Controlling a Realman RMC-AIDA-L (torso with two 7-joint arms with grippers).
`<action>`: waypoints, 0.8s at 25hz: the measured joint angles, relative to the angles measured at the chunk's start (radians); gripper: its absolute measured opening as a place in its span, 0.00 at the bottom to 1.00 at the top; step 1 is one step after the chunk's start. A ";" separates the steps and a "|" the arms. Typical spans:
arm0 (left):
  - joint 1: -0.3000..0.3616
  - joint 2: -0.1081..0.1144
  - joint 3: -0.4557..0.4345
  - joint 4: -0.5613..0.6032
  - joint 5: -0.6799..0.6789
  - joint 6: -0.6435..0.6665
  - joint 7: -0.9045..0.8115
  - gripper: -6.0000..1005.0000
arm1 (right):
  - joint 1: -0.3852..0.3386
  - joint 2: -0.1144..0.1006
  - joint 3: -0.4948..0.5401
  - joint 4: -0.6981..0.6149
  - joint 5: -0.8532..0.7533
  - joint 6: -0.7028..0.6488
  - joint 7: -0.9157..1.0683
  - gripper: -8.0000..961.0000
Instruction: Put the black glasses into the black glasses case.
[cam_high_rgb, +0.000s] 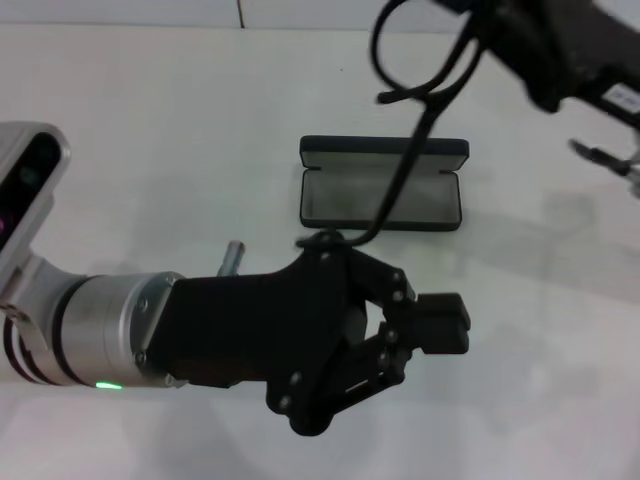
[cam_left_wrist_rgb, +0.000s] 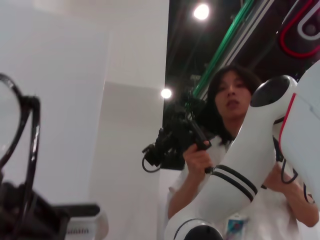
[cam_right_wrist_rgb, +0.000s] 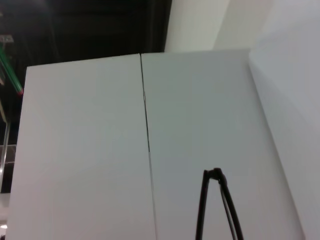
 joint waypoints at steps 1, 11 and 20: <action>0.000 0.000 0.006 0.000 -0.009 0.000 0.002 0.06 | 0.011 0.000 -0.028 0.022 0.020 0.001 -0.017 0.12; 0.000 -0.003 0.046 0.001 -0.060 -0.006 0.004 0.06 | 0.013 0.000 -0.288 0.009 0.200 0.087 -0.082 0.12; 0.004 -0.004 0.048 -0.017 -0.098 -0.025 0.006 0.06 | 0.011 0.000 -0.385 -0.024 0.201 0.148 -0.093 0.12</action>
